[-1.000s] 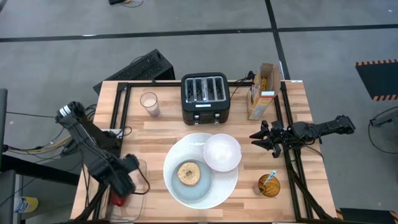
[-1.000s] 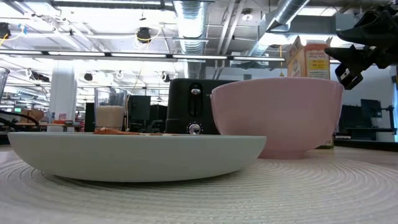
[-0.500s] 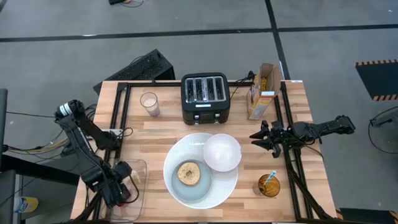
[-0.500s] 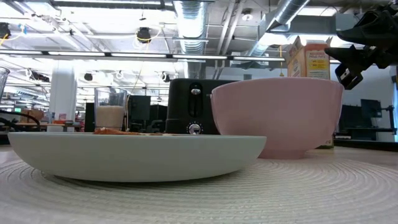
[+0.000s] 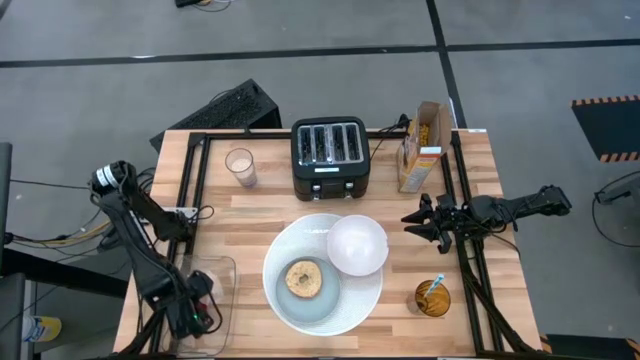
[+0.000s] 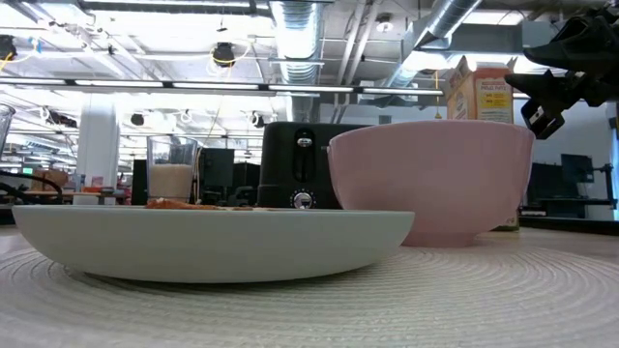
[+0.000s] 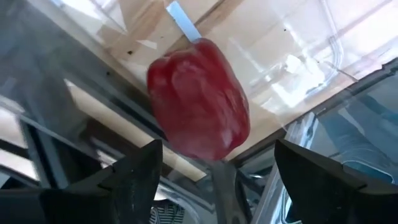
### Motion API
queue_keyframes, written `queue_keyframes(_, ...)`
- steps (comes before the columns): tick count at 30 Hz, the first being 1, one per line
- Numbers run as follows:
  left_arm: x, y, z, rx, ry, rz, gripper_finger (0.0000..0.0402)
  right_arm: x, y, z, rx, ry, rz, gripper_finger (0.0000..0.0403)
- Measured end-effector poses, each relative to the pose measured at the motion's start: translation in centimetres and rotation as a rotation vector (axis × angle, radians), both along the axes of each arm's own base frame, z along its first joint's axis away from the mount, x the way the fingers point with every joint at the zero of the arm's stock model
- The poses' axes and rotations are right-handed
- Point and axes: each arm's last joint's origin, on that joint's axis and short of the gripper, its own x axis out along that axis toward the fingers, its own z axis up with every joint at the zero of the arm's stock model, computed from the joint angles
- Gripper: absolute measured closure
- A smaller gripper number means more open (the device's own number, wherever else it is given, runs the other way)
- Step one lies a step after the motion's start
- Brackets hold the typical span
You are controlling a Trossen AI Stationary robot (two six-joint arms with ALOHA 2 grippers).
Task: Arrange a breakfast setting
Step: Put the red apple on the light blue plate
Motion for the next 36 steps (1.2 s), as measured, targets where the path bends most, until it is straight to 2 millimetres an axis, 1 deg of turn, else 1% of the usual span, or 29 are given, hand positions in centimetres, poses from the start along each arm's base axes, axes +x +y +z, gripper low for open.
queue_keyframes(21, 1.2, -1.7, -4.2, 0.119, 0.063, -0.050, 0.0104, 0.0, 0.0, 0.0, 0.000, 0.000, 0.000, 0.0235)
queue_keyframes(36, 1.3, -1.7, -4.7, 0.143, 0.059, -0.091, 0.0104, 0.0, 0.0, 0.0, 0.000, 0.000, 0.000, 0.0235)
